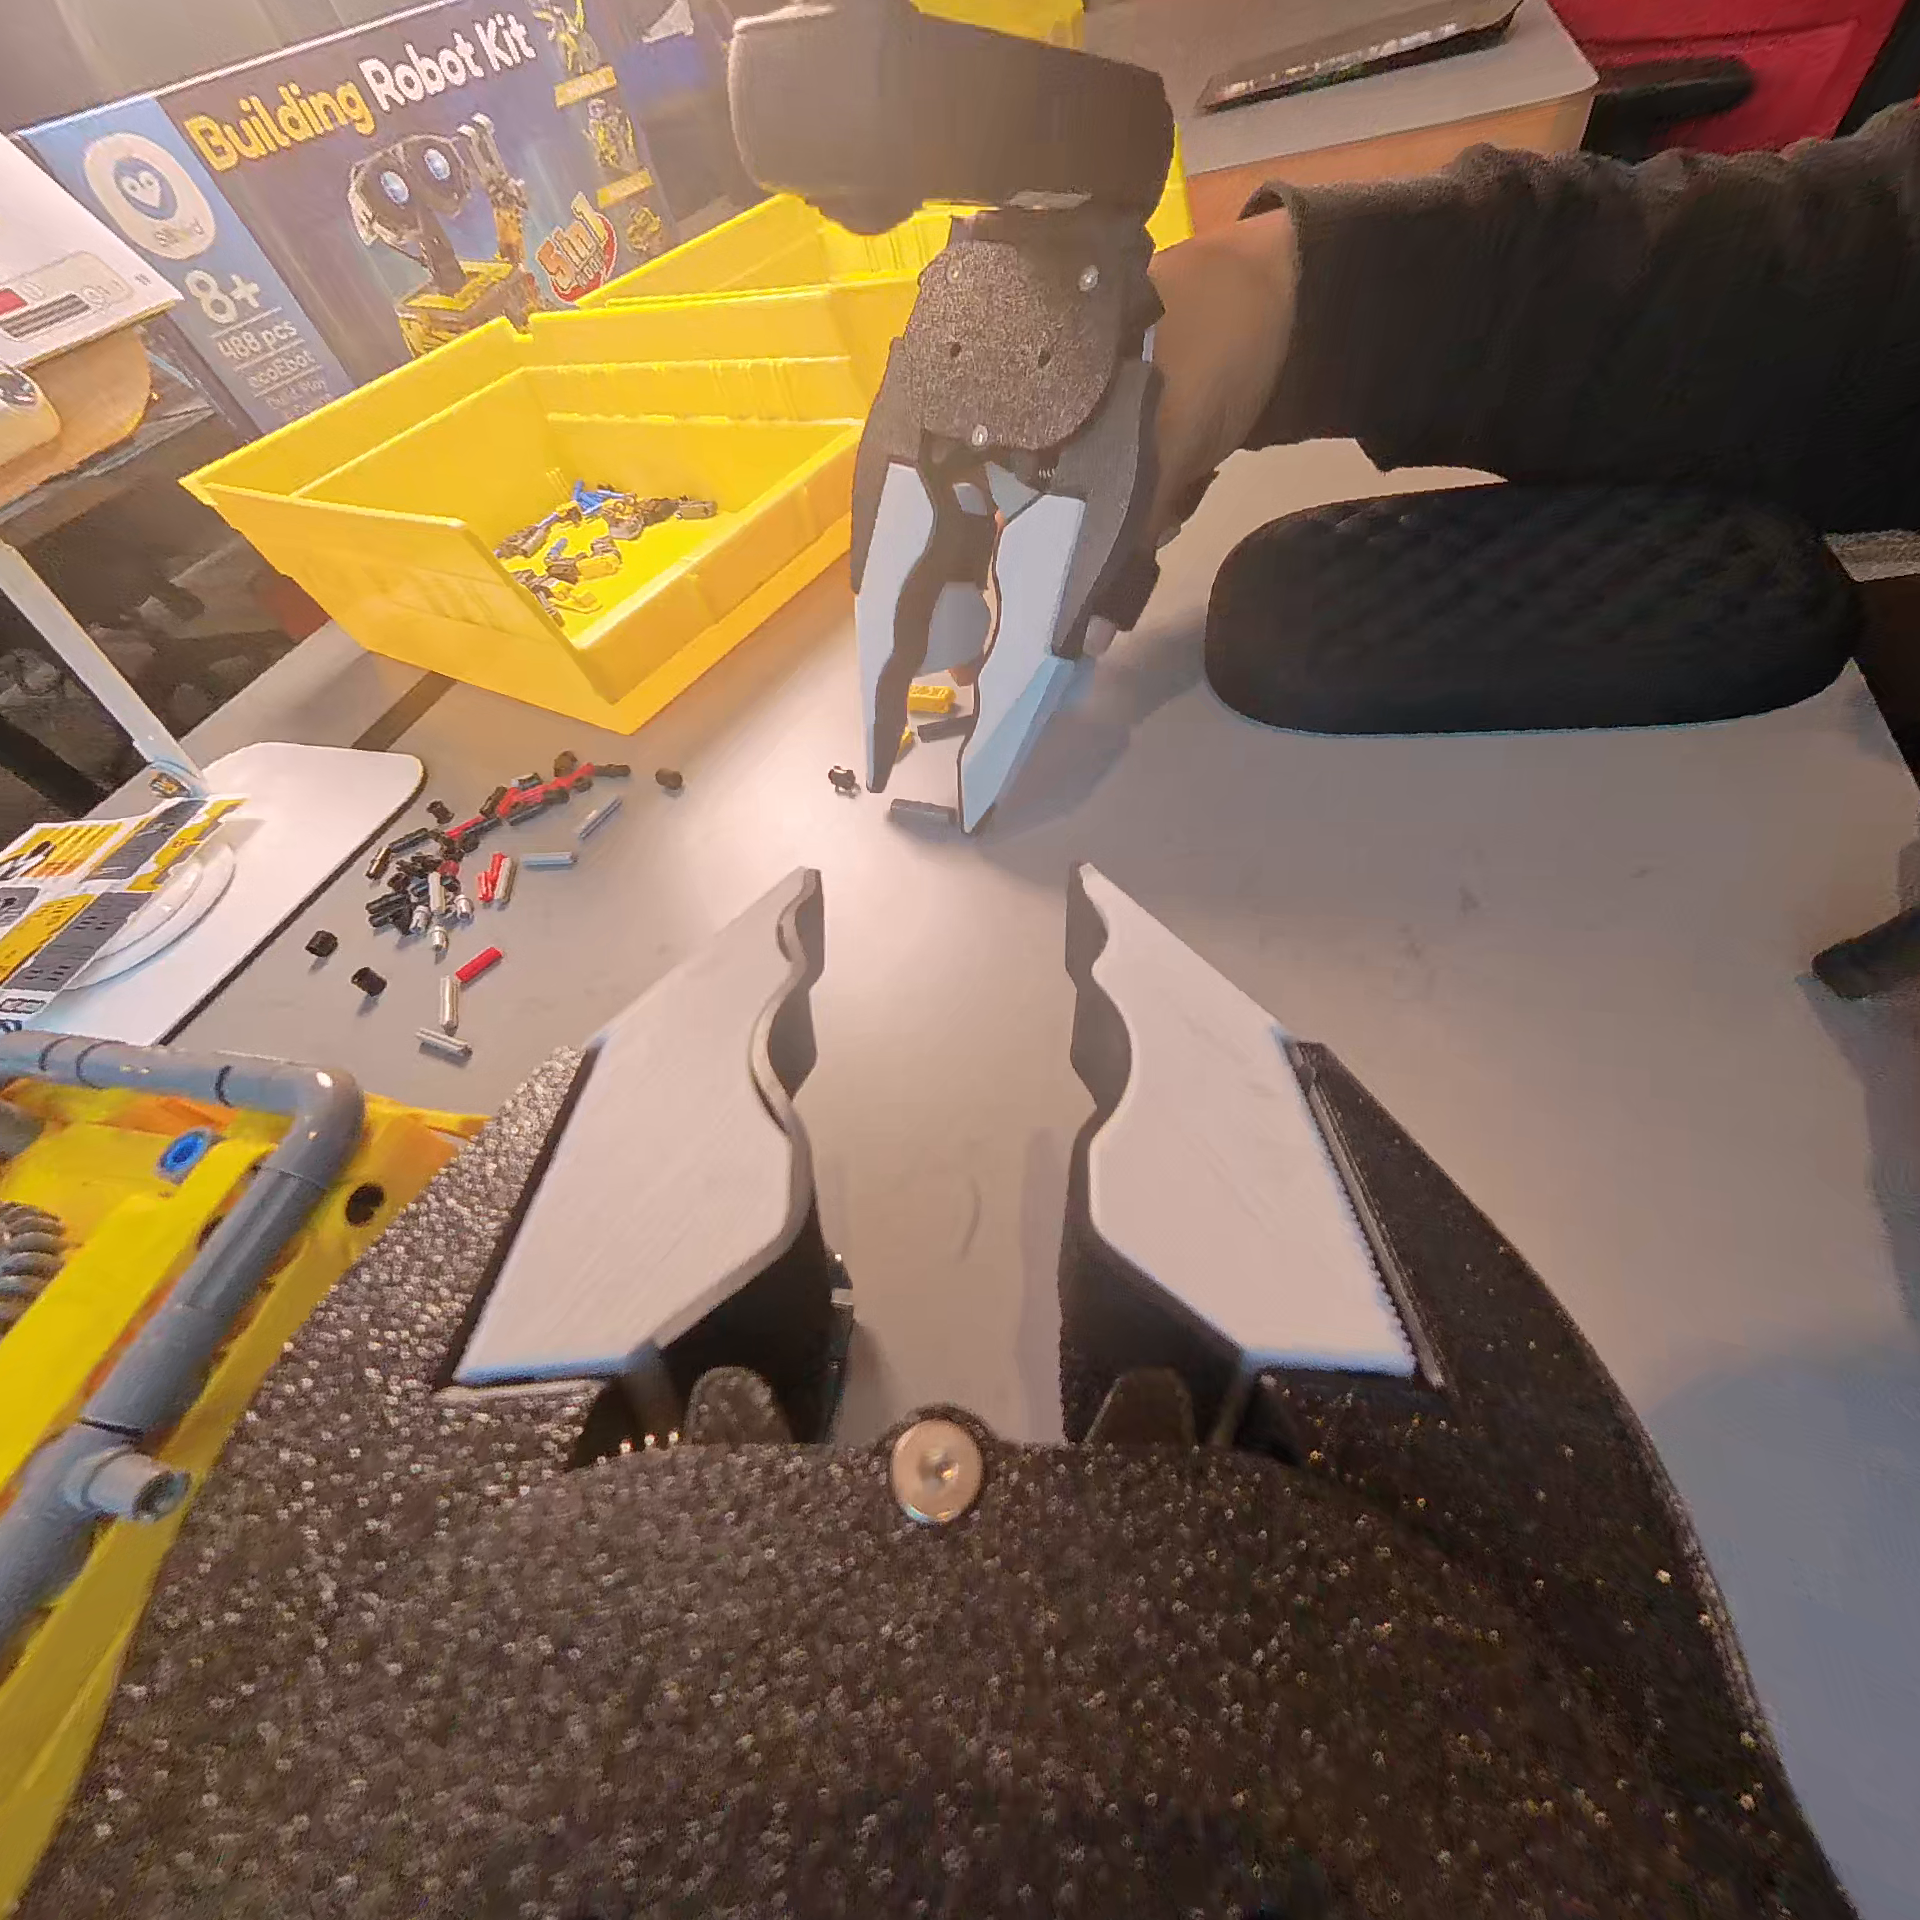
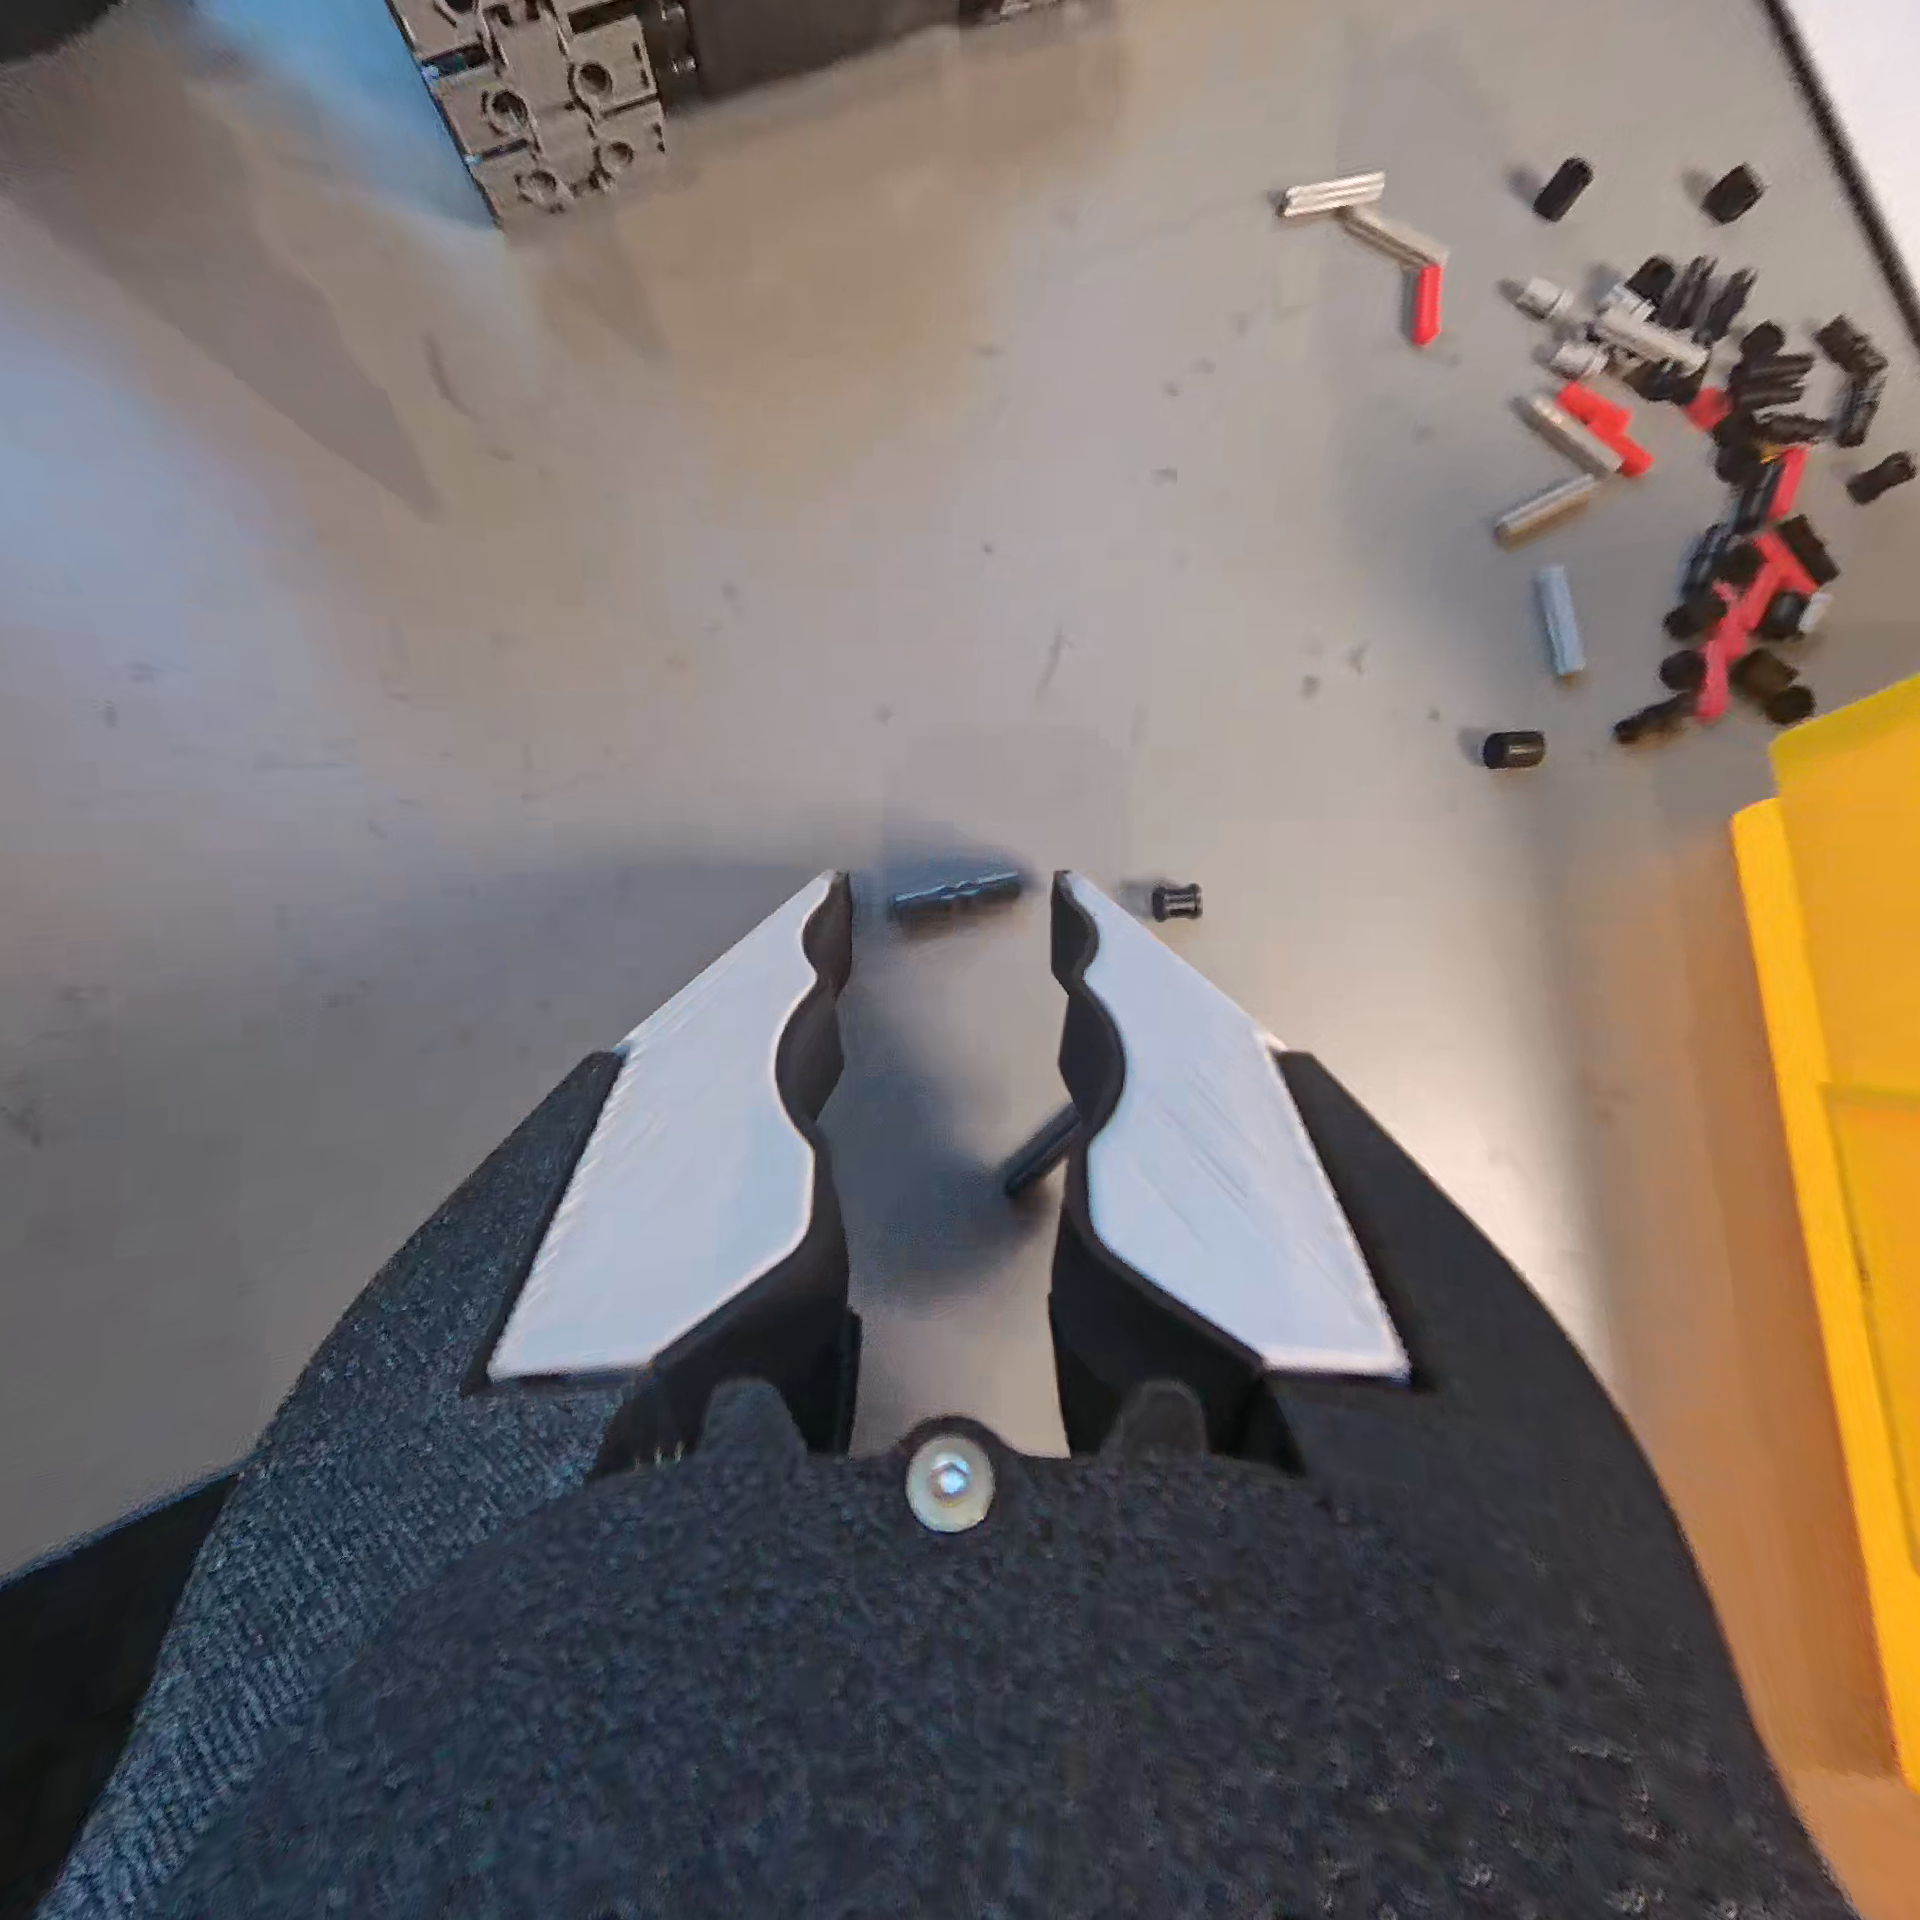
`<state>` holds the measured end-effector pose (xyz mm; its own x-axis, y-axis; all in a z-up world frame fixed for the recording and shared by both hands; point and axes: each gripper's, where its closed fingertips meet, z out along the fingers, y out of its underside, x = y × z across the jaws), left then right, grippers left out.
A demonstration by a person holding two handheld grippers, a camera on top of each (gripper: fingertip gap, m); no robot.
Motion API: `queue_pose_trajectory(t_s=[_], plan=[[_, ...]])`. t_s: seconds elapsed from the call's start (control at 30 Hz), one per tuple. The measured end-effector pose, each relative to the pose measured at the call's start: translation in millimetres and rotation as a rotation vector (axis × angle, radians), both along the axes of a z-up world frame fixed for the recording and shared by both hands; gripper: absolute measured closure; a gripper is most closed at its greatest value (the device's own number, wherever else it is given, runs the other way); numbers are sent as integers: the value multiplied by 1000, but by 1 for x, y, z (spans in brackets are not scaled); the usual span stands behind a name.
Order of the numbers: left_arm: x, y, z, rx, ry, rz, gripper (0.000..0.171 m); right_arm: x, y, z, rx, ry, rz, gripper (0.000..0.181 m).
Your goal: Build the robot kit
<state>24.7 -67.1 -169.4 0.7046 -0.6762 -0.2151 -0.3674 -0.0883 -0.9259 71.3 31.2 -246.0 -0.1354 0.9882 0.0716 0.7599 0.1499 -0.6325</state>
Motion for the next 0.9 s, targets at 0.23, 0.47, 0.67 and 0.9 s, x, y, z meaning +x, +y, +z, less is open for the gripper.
queue_pose_trajectory(t_s=[0.23, 0.47, 0.67, 0.9], plan=[[3, 0, -7, -18, 41, -2, 127, -3, -29, 1, -14, 43, 182, 157], [25, -19, -34, -115, 155, -176, 122, -8, -122, 6, -71, 27, 642, 157], [30, -23, -49, -162, 221, -212, 122, -10, -124, -3, -90, -3, 677, 151], [29, -21, -69, -256, 291, -199, 124, 14, -73, 15, -52, 79, 475, 145]])
